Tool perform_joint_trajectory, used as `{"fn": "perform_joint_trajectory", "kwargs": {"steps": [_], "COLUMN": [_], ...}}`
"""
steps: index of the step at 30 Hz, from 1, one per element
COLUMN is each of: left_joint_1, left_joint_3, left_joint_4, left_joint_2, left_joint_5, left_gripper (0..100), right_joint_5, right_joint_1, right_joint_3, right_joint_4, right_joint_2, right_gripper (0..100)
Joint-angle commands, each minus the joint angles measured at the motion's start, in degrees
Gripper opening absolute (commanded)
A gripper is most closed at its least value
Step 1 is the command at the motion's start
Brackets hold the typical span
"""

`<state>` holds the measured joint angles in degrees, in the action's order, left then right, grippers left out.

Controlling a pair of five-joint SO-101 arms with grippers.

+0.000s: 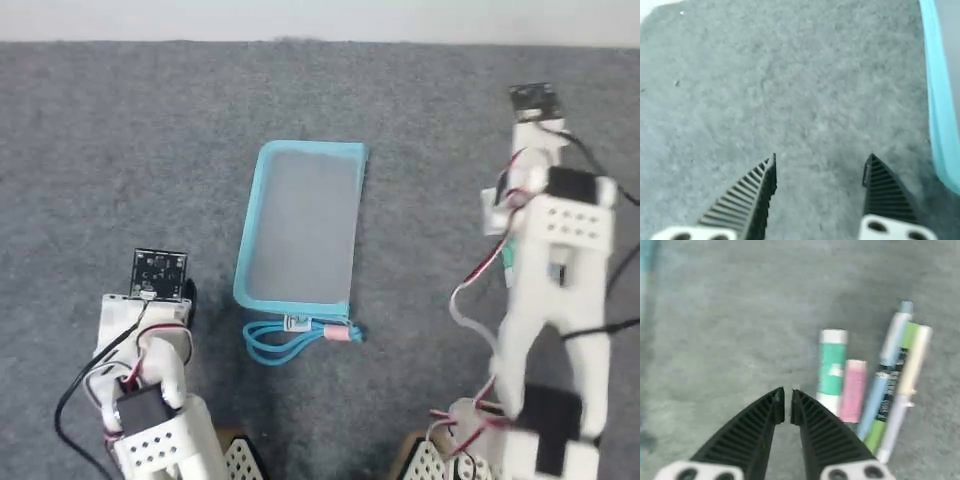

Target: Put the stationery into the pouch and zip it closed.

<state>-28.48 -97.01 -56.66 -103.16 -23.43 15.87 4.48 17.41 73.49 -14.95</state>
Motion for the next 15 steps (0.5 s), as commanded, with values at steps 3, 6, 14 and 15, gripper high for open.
{"fn": "perform_joint_trajectory", "kwargs": {"steps": [3, 6, 14, 15], "left_joint_1": [0.0, 0.0, 2.37, 3.78], "left_joint_3": [5.76, 6.64, 20.18, 24.04], "left_joint_4": [0.26, -1.23, 0.26, -1.32], "left_joint_2": [-0.7, 0.7, 25.85, 31.47], "left_joint_5": [-0.79, -1.14, 1.67, 2.73], "left_gripper": [27, 27, 27, 27], "right_joint_5": [-0.88, -0.88, -1.05, -1.32], "right_joint_1": [-12.18, -17.54, -24.84, -25.19], "right_joint_3": [13.01, 20.13, 31.38, 31.56], "right_joint_4": [-5.14, -9.19, -16.22, -16.13], "right_joint_2": [-12.09, -16.22, -21.32, -21.41], "right_gripper": [3.1, 3.1, 3.1, 3.1]}}
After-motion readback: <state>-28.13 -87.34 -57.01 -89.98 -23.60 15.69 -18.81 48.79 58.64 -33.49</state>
